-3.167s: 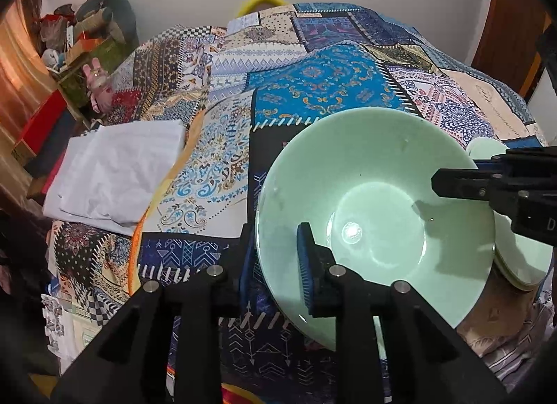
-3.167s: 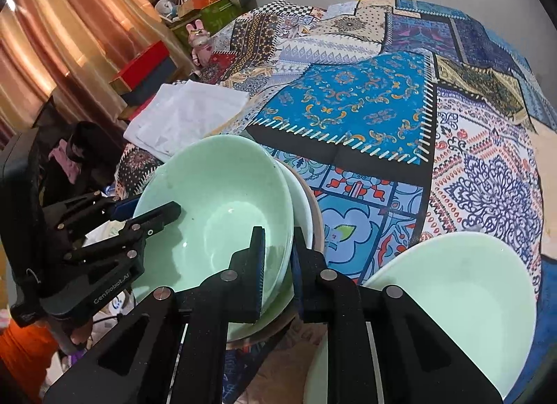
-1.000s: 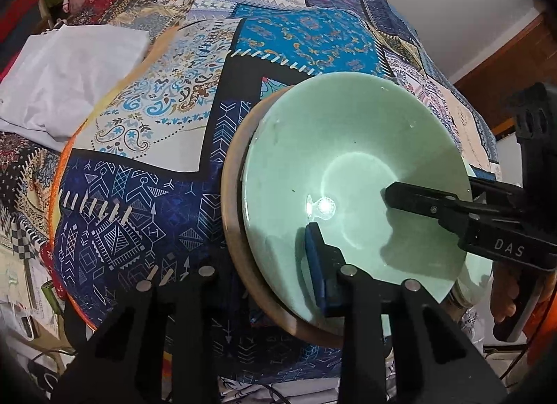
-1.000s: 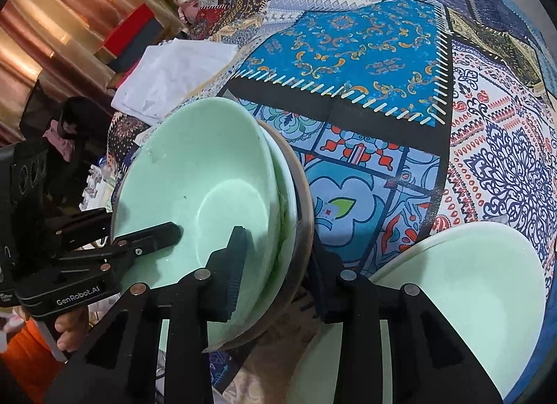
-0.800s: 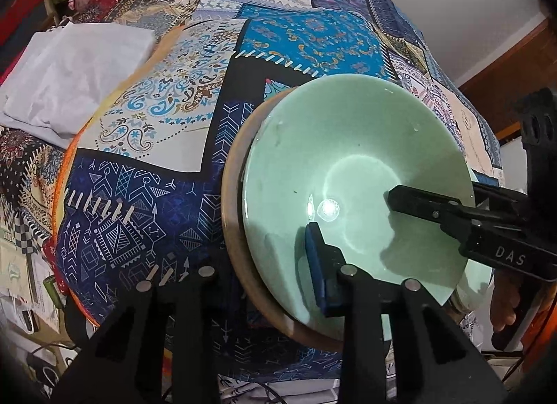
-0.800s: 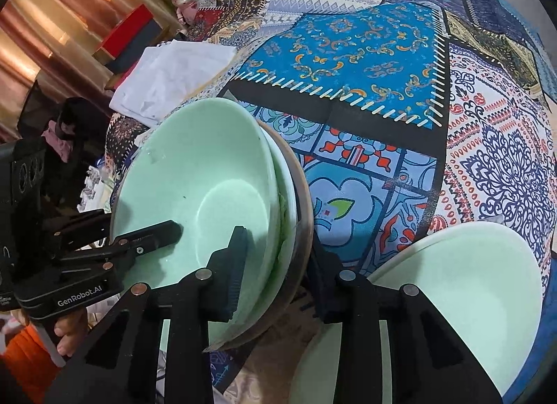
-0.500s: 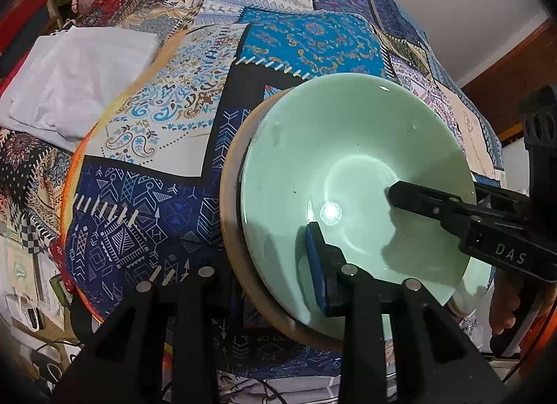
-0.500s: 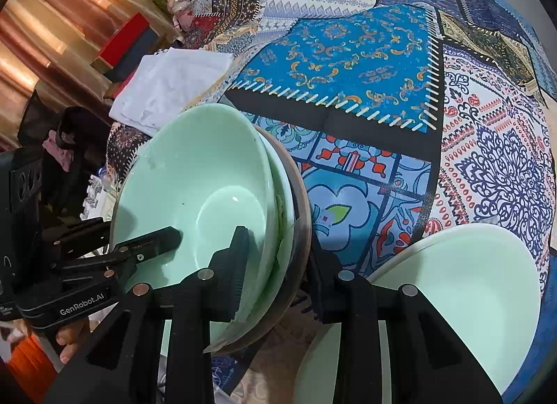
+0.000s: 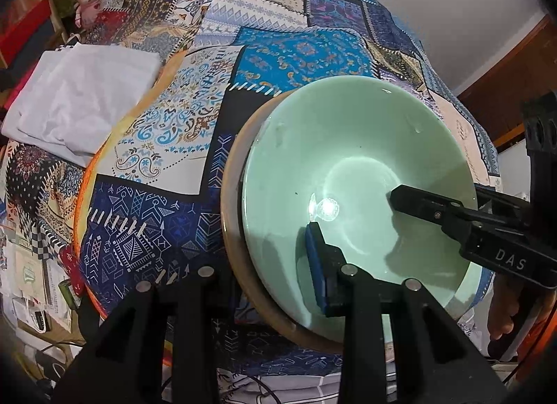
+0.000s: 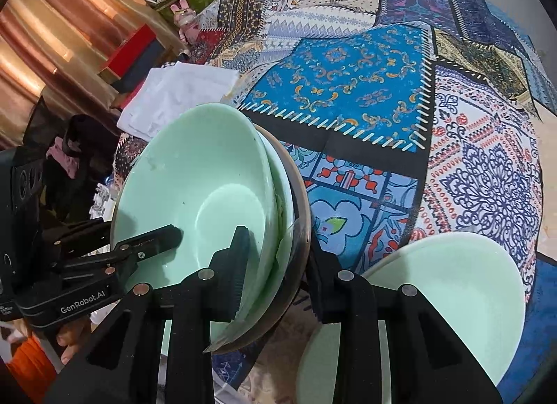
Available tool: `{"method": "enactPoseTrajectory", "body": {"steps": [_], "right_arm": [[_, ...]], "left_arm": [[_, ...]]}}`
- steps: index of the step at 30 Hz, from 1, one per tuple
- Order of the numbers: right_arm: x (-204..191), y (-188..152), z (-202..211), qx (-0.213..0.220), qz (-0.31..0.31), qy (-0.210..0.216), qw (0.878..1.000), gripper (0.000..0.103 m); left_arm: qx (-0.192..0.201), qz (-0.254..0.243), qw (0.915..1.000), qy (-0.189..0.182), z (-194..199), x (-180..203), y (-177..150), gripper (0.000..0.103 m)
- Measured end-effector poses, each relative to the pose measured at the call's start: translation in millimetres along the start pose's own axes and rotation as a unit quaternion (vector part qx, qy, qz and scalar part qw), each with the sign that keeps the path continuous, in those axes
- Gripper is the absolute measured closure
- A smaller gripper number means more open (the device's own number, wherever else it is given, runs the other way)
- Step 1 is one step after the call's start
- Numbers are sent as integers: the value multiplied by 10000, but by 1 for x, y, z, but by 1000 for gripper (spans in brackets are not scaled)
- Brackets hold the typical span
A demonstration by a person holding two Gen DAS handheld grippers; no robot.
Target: Organize plates and bowls
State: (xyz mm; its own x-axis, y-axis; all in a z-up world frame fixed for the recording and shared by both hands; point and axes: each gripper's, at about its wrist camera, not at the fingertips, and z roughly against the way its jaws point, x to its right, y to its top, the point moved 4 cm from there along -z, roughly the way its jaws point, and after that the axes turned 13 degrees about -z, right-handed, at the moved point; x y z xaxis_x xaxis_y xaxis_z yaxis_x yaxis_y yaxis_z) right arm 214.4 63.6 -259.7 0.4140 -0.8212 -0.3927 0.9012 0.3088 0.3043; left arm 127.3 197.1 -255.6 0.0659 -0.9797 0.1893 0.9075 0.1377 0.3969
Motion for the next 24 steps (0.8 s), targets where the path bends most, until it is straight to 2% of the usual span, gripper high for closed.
{"method": "enactPoseTrajectory", "body": {"steps": [24], "right_arm": [[38, -9, 56, 435, -216, -137, 9987, 75]], "left_arm": [[129, -456, 9988, -146, 14, 69, 16, 70]]}}
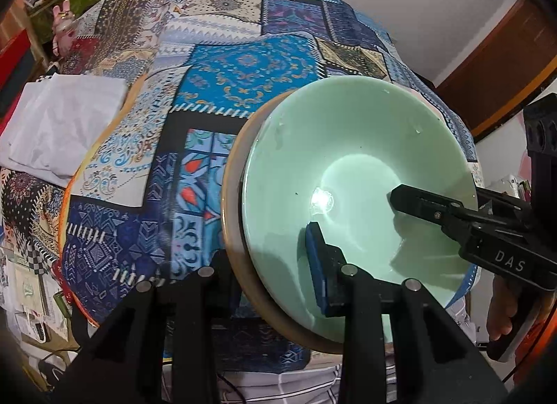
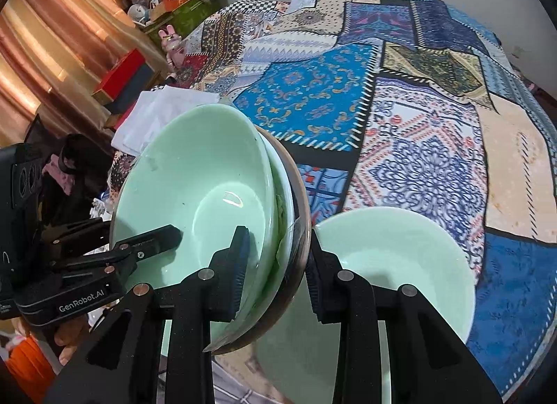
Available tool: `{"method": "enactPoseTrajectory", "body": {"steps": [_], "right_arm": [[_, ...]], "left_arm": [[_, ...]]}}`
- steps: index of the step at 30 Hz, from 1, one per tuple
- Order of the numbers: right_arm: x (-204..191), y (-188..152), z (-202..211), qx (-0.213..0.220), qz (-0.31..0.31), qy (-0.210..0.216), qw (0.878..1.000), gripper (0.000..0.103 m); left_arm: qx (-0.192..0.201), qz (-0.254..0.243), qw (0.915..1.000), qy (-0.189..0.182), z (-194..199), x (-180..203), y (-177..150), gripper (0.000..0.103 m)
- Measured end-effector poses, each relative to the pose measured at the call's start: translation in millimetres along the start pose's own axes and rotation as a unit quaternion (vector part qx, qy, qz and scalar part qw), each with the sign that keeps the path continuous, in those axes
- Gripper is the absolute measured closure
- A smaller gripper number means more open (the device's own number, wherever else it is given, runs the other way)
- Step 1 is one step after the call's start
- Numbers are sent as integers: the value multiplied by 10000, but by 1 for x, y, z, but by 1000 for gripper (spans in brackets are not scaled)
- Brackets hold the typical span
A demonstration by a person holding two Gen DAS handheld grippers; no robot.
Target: Organize plates and bowls
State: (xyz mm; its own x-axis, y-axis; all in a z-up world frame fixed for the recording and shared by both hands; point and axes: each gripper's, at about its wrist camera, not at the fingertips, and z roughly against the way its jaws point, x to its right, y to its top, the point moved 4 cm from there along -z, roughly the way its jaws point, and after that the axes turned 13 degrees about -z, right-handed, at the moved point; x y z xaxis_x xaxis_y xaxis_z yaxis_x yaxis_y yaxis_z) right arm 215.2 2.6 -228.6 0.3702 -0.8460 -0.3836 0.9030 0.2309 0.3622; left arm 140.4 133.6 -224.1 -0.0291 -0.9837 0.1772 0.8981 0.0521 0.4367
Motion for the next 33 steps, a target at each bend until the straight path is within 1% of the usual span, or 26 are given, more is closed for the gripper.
{"method": "enactPoseTrajectory", "body": {"steps": [18, 33], "right_arm": [[46, -10, 30, 175, -310, -126, 9993, 75], [82, -22, 43, 207, -669, -209, 9973, 75]], "left_arm": [[-93, -362, 9992, -154, -15, 51, 13, 70], [-287, -634, 9972, -281, -35, 88, 17, 70]]}}
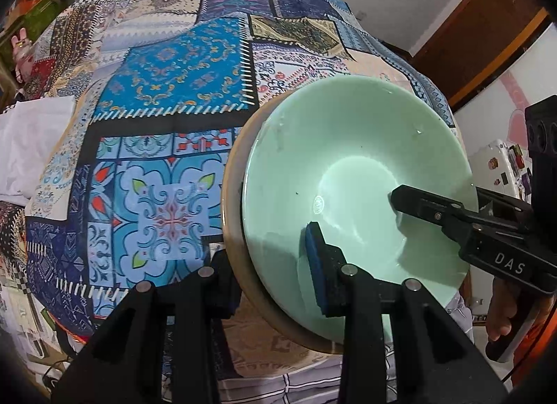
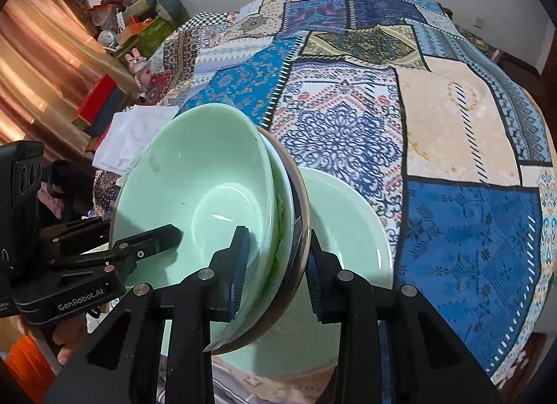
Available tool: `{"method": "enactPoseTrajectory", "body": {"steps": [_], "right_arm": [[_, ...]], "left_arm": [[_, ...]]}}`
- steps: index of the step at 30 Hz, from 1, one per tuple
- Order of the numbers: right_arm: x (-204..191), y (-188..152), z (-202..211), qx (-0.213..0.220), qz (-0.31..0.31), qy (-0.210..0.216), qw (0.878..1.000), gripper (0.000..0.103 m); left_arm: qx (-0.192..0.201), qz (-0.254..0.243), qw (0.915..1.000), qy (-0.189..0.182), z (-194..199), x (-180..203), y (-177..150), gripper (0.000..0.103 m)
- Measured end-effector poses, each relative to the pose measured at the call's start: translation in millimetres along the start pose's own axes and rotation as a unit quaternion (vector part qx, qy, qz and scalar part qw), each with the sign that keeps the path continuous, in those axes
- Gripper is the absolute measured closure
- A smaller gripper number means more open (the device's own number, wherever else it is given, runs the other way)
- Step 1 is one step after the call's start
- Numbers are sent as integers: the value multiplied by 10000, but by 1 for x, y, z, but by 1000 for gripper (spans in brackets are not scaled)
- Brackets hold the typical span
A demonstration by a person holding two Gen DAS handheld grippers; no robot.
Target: Organize plates and bowls
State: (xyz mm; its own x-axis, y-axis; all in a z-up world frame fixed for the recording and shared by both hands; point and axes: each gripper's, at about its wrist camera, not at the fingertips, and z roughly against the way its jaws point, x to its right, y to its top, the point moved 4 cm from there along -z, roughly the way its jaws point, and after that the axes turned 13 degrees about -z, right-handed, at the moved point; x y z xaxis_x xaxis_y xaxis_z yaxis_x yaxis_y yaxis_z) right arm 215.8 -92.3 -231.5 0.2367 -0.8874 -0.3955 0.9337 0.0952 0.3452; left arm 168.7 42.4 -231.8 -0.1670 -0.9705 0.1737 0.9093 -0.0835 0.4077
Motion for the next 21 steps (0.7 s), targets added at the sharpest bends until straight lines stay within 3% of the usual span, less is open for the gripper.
{"method": "enactPoseTrajectory", "body": {"steps": [21], "right_arm": [[33, -8, -11, -168, -408, -40, 9990, 75]], "left_arm": [[-346, -190, 9991, -184, -33, 14, 3, 70]]}}
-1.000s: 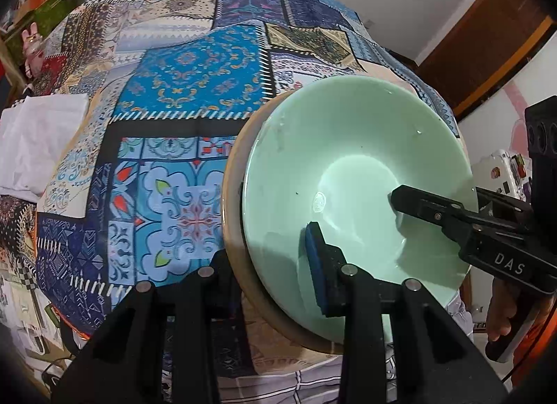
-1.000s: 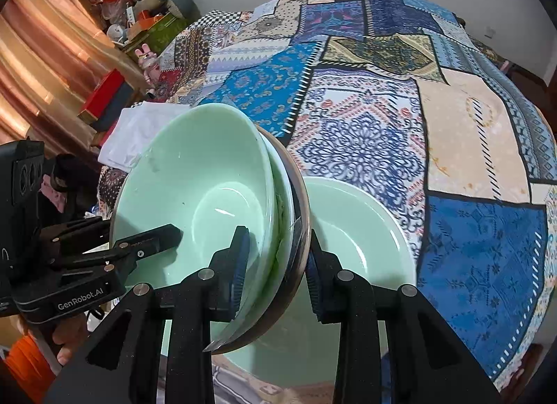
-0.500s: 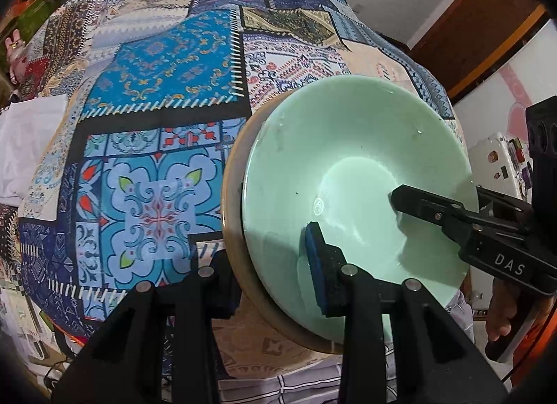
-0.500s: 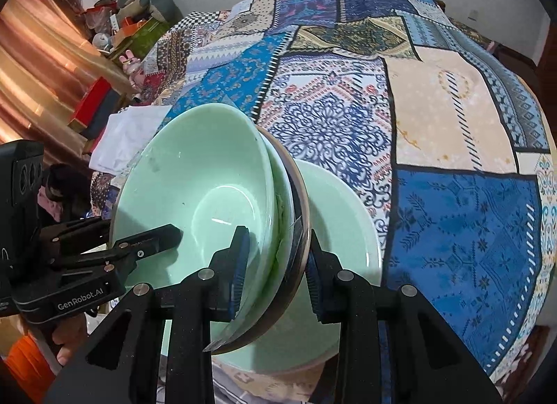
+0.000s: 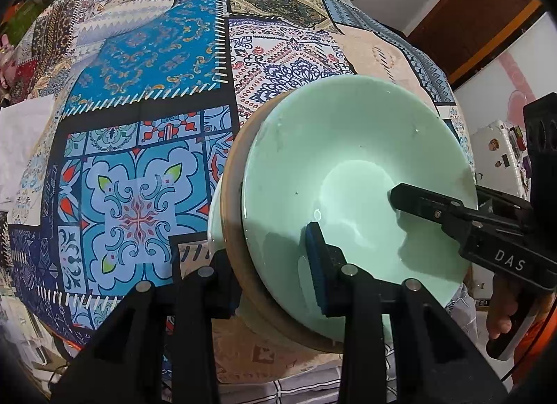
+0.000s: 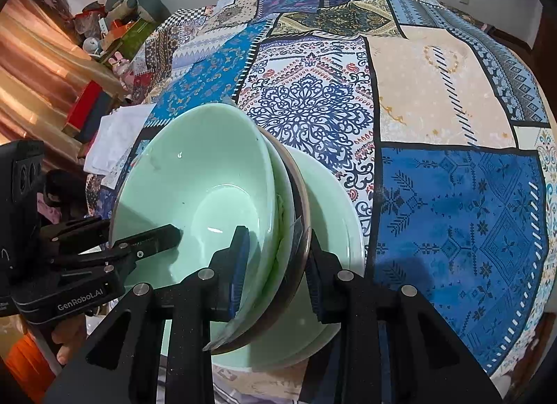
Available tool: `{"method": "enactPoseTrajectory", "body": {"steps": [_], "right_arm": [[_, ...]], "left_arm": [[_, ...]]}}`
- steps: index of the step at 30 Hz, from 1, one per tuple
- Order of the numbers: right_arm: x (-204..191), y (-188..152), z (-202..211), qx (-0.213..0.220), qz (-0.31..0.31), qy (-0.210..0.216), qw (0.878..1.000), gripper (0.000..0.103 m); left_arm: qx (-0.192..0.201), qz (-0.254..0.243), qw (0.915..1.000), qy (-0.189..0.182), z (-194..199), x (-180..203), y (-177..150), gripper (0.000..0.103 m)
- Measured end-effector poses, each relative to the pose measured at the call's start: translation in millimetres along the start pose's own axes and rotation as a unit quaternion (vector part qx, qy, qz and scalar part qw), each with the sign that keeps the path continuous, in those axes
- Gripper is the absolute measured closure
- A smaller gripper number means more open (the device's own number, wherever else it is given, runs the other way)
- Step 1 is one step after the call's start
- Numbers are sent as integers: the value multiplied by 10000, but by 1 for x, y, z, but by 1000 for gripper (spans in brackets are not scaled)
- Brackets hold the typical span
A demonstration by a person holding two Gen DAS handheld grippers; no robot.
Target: Organize plates and bowls
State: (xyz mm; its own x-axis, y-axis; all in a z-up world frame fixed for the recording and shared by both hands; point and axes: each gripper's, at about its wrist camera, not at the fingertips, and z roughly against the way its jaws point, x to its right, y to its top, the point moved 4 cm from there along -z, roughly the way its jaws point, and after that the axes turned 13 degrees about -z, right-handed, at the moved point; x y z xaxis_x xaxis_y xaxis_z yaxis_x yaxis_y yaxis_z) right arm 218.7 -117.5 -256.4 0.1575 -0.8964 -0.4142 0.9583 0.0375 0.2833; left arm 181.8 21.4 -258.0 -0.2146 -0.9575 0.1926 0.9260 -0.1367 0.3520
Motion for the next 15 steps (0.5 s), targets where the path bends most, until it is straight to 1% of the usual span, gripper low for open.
{"method": "enactPoseTrajectory", "body": {"steps": [3, 6, 9, 10, 11, 12, 13, 15], "right_arm": [[-1, 1, -1, -31, -23, 9, 10000, 74], [-3, 0, -1, -20, -7, 85, 10000, 69], [-4, -2, -1, 22, 19, 114, 9999, 66], [-4, -3, -1, 24, 17, 111, 9999, 65], [-4, -4, -1, 18, 11, 113, 9999, 61], [-2, -5, 0, 49, -6, 93, 9999, 60], [-1, -5, 2, 112, -14, 76, 9999, 56], [-1, -6, 8, 250, 20, 47, 9997, 55]], "left_arm": [[-50, 90, 9998, -150, -4, -5, -1, 70], [-99, 206, 9993, -310, -6, -10, -1, 70], [-70, 167, 9993, -314, -6, -9, -1, 70], [-52, 137, 9995, -278, -5, -9, -2, 70], [0, 72, 9998, -185, -2, -8, -2, 70], [93, 11, 10000, -28, 2, -8, -3, 67], [180, -21, 9998, 66, 6, -7, -4, 62], [434, -11, 9988, 239, 18, -8, -7, 59]]}}
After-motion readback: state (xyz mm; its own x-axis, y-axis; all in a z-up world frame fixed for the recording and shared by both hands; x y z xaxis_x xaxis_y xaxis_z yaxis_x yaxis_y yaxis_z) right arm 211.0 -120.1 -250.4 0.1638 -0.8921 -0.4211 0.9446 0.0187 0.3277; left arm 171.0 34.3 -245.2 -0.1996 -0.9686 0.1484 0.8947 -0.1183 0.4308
